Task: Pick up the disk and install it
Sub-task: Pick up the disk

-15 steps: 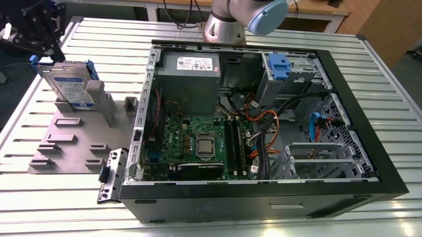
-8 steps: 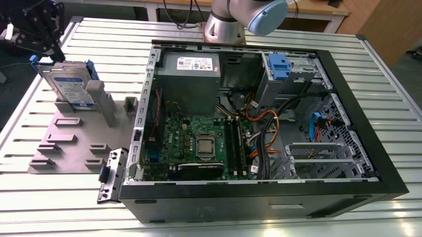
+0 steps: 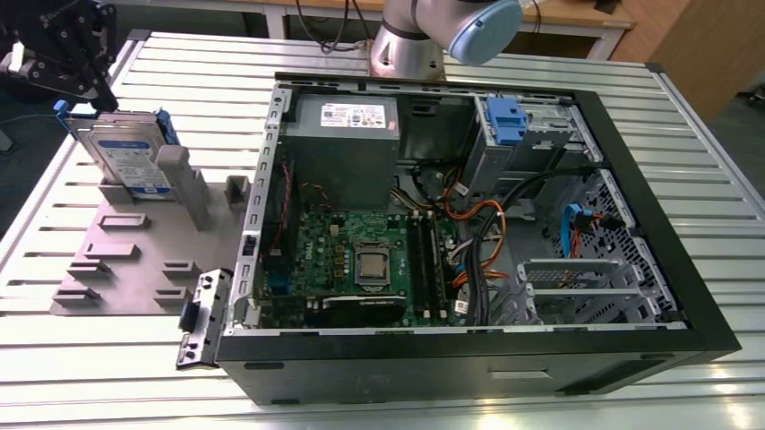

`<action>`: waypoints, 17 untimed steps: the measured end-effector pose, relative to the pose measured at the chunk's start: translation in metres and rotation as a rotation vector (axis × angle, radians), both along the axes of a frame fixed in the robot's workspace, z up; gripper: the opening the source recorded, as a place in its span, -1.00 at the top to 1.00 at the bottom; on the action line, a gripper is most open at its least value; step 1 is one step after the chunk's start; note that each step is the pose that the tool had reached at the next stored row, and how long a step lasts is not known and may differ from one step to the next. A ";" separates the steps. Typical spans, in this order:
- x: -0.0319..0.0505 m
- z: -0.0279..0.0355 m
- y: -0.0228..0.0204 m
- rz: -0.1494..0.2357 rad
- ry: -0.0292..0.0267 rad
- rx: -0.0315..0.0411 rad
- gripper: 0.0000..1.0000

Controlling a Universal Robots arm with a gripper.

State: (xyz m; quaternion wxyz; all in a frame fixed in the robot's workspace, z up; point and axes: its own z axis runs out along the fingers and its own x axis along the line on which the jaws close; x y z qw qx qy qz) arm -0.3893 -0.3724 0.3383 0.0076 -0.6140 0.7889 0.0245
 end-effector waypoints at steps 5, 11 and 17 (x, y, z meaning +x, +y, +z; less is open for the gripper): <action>0.0001 -0.0004 0.0000 0.002 0.0000 0.0002 0.79; 0.0010 -0.0005 0.0000 0.003 -0.0001 0.0003 0.79; 0.0011 -0.0017 0.0000 0.003 0.0000 0.0015 0.79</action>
